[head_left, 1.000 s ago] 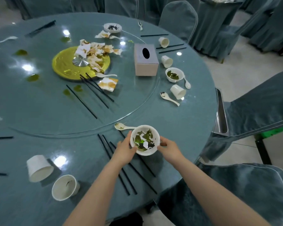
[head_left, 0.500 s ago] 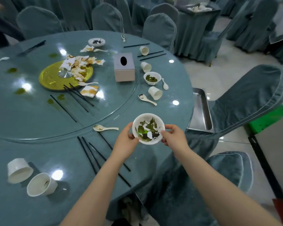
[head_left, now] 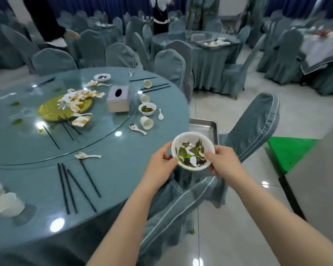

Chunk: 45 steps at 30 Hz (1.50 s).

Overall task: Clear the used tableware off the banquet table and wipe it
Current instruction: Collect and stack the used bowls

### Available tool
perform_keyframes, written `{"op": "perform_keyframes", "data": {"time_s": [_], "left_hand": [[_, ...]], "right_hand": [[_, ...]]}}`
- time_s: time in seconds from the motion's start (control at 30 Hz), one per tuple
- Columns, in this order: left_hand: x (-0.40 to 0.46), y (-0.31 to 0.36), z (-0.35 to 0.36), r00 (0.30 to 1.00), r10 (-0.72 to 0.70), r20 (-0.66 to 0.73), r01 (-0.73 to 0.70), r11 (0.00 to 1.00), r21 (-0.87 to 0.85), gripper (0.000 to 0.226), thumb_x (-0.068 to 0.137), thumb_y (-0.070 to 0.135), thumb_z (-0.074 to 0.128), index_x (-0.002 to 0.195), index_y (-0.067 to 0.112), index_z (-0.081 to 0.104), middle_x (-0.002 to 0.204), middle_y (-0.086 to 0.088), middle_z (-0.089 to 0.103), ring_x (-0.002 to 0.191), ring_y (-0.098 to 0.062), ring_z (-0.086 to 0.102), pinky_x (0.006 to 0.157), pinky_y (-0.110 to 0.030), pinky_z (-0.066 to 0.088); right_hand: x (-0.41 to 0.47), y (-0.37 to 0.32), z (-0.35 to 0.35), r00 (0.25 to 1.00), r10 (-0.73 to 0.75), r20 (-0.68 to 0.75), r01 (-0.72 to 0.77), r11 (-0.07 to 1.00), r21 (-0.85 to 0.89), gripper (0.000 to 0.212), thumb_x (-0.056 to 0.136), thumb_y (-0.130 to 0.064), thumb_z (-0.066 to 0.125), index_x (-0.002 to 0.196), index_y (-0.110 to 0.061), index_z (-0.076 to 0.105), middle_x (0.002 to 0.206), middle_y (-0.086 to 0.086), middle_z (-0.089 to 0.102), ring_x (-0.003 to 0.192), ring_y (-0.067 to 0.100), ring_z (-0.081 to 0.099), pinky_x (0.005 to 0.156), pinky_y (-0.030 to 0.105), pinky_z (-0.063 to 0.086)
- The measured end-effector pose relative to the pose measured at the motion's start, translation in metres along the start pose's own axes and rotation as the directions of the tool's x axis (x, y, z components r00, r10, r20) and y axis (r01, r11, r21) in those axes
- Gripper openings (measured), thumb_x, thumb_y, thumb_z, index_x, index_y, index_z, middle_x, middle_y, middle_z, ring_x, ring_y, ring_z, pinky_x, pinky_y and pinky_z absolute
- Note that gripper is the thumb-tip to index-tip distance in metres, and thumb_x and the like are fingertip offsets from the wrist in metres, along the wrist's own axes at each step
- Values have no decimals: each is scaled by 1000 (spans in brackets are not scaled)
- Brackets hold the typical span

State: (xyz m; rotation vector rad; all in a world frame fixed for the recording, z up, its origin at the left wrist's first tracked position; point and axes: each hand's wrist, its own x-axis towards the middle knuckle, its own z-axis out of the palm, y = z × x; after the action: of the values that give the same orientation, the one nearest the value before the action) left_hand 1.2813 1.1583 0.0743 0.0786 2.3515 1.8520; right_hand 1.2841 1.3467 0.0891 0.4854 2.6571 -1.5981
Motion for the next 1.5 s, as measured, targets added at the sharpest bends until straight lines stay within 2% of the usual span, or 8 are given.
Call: {"op": "perform_keyframes", "data": {"time_s": [0.13,0.23,0.37,0.6,0.7,1.07,1.27,1.5], "left_hand": [[9,28,43,999,39,3,-38,998,-52,42,92,15,53,127,39,52,66,12,53,54,1,53,53,-12,43],[25,43,72,1000,18,1,-18,996,-82,34,96,20,50,128,32,49,79,6,58,59,3,58,56,-13,45],[57,55,103,1000,4,-14,-6,996,-92,31,96,19,50,126,25,53,79,5,61,58,1,57,61,-19,46],[141,54,142,997,-33,-71,24,990,-136,27,93,17,52,115,31,55,72,5,63,56,0,57,61,-19,49],[179,59,149,992,-70,-102,54,988,-145,29,93,12,50,119,24,55,72,5,62,54,0,56,59,-16,50],[267,70,155,955,-178,-238,137,974,-178,27,95,13,49,120,21,58,71,2,64,53,-2,54,53,-14,45],[293,67,152,877,-237,-419,166,966,-198,28,94,16,49,117,29,59,71,5,66,57,-3,56,56,-18,44],[286,53,145,695,-358,-624,175,926,-335,23,96,13,46,105,30,60,73,4,67,57,-6,58,61,-22,44]], "right_hand": [[12,6,-50,997,-36,-62,40,997,64,17,89,-15,55,80,-26,65,49,-1,64,37,8,55,35,18,41],[27,12,-81,995,-57,-87,65,994,93,15,89,-17,55,81,-24,67,47,2,62,34,8,49,35,17,38],[56,20,-109,995,-53,-90,63,991,117,13,90,-20,57,82,-26,66,57,6,67,41,14,55,44,26,45],[149,22,-137,998,-56,24,54,996,65,23,95,-23,48,84,-17,68,50,-1,64,38,5,55,38,16,40],[192,16,-141,995,-28,93,27,999,20,20,94,-22,49,85,-17,67,51,1,66,40,8,55,44,23,44],[322,-2,-137,950,-74,302,76,997,3,18,88,-14,50,81,-11,67,55,7,65,47,15,55,49,26,43],[390,-8,-111,870,-115,479,87,993,81,14,90,-14,52,87,-12,65,51,4,62,41,12,52,42,22,39],[443,-2,-70,754,-60,654,-49,988,147,12,91,-12,53,88,-10,65,51,2,57,42,13,47,44,24,38]]}}
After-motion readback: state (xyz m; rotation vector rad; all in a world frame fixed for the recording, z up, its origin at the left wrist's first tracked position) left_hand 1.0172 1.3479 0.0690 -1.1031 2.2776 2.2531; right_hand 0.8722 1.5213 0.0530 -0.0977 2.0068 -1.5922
